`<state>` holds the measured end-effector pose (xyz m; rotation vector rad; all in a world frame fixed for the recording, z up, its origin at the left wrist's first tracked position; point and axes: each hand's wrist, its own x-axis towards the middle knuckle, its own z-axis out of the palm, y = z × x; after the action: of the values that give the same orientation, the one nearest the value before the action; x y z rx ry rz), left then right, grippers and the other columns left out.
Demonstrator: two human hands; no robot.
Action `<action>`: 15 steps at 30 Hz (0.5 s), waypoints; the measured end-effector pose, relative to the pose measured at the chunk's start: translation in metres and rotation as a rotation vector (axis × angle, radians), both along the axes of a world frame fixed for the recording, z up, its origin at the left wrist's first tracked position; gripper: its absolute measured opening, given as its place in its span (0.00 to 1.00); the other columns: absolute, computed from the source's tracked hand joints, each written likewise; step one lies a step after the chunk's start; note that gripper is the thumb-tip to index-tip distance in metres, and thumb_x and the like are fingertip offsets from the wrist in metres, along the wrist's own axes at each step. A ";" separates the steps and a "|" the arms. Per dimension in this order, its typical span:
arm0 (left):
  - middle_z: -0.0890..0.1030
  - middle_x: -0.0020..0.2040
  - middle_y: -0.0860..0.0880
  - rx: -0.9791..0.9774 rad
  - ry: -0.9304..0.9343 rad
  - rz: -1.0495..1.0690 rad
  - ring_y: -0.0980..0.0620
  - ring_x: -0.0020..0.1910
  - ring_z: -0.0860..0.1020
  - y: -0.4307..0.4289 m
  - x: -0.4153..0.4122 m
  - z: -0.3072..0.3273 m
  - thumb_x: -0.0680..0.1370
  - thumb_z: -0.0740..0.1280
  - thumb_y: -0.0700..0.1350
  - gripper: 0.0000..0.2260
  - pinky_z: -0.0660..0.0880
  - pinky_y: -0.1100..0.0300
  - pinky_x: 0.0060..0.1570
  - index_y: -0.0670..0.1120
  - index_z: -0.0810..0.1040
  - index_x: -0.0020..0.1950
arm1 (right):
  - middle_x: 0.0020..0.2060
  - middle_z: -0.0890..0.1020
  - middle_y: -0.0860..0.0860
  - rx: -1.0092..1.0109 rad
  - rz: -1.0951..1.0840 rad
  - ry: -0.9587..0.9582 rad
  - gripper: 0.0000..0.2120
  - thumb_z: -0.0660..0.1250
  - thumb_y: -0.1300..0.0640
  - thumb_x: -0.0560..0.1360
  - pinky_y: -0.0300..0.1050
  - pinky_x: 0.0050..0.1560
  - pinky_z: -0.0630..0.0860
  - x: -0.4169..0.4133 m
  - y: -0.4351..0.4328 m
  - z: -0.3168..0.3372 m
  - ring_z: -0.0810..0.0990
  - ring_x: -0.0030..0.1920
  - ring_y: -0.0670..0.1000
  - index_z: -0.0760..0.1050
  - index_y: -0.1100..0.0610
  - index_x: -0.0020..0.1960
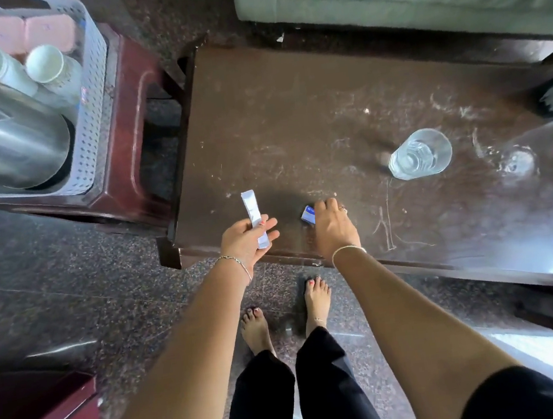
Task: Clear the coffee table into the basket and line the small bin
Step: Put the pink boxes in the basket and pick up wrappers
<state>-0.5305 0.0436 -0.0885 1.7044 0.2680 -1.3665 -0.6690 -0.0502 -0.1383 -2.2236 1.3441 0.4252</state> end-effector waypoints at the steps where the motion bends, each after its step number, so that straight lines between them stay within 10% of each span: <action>1: 0.83 0.51 0.47 0.003 0.001 0.023 0.50 0.48 0.83 -0.004 0.000 0.004 0.80 0.63 0.38 0.07 0.77 0.58 0.50 0.42 0.78 0.56 | 0.61 0.69 0.59 0.057 -0.103 -0.054 0.17 0.60 0.68 0.76 0.55 0.59 0.71 0.001 -0.003 0.003 0.71 0.61 0.62 0.67 0.62 0.64; 9: 0.85 0.50 0.48 -0.112 -0.011 0.101 0.52 0.46 0.84 -0.053 0.013 0.080 0.78 0.67 0.39 0.05 0.77 0.59 0.49 0.44 0.81 0.53 | 0.52 0.81 0.53 0.537 -0.703 -0.568 0.20 0.71 0.57 0.74 0.57 0.55 0.79 0.039 -0.039 0.085 0.82 0.53 0.56 0.70 0.58 0.62; 15: 0.84 0.53 0.46 -0.243 -0.081 0.139 0.51 0.48 0.83 -0.067 0.057 0.148 0.77 0.69 0.41 0.11 0.76 0.59 0.52 0.41 0.79 0.58 | 0.41 0.84 0.52 0.666 -0.623 -0.843 0.17 0.74 0.58 0.72 0.38 0.40 0.79 0.082 -0.070 0.166 0.83 0.37 0.48 0.76 0.49 0.59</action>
<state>-0.4737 -0.0237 0.0593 1.5055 0.1638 -1.1749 -0.5866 -0.1207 0.0274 -1.1215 1.0966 -0.2558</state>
